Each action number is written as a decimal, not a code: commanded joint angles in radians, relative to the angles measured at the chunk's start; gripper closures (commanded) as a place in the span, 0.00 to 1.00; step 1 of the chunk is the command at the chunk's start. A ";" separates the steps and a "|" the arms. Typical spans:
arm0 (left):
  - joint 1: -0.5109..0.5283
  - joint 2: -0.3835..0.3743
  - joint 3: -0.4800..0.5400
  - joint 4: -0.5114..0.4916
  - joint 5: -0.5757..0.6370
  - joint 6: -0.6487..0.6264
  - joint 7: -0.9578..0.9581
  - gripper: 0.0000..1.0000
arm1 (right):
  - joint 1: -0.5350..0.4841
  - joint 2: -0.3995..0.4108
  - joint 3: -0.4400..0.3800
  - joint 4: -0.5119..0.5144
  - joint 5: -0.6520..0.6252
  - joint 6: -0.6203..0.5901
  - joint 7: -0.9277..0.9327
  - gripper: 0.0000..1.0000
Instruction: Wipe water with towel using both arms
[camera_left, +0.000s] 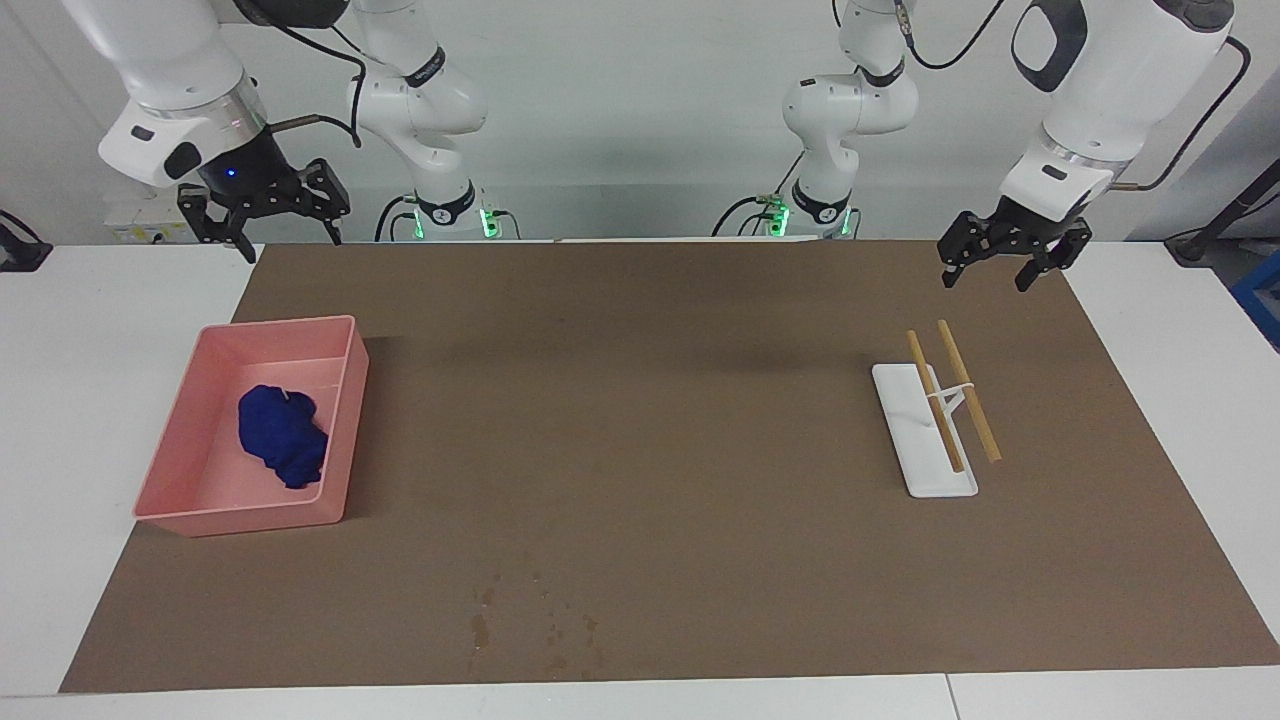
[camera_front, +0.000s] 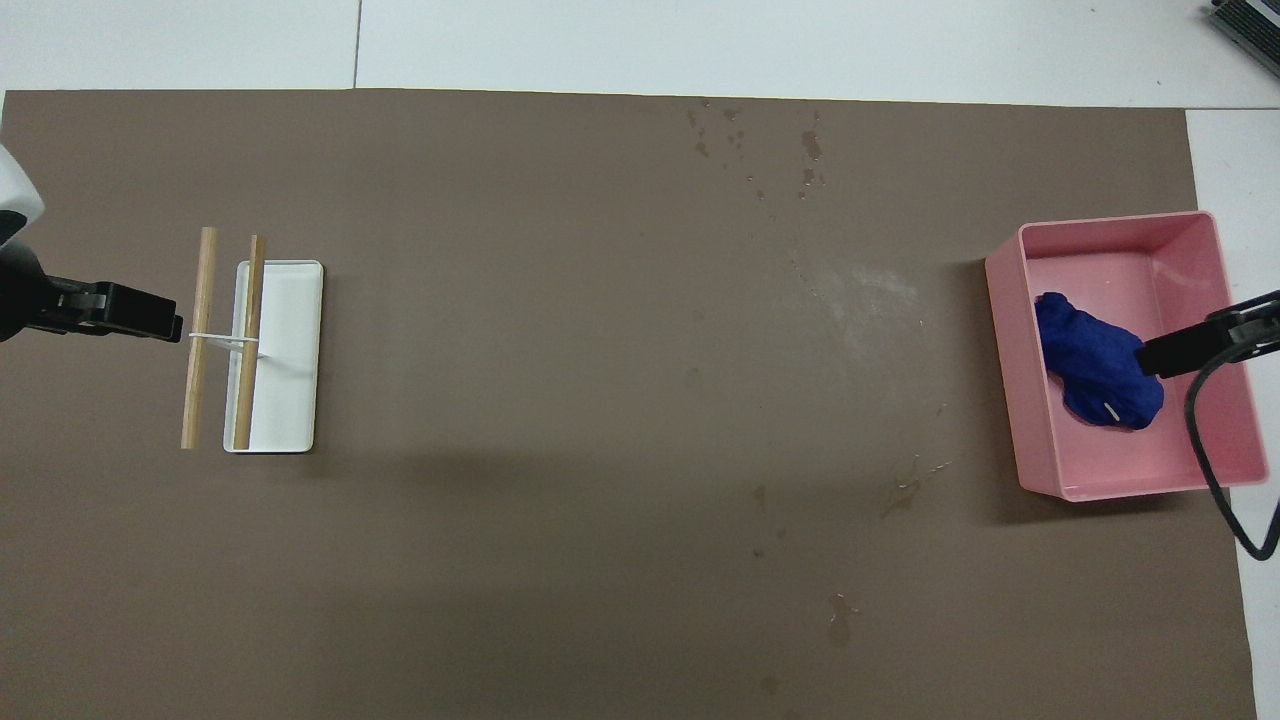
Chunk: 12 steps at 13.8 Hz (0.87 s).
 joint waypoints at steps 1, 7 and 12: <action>0.015 -0.010 -0.007 -0.006 -0.013 -0.011 0.006 0.00 | 0.007 -0.002 -0.006 0.004 0.016 -0.014 -0.002 0.00; 0.015 -0.010 -0.007 -0.006 -0.013 -0.011 0.006 0.00 | -0.004 -0.004 -0.004 0.001 0.024 0.002 0.009 0.00; 0.015 -0.010 -0.007 -0.006 -0.013 -0.011 0.006 0.00 | -0.005 -0.006 -0.006 -0.001 0.024 -0.001 -0.002 0.00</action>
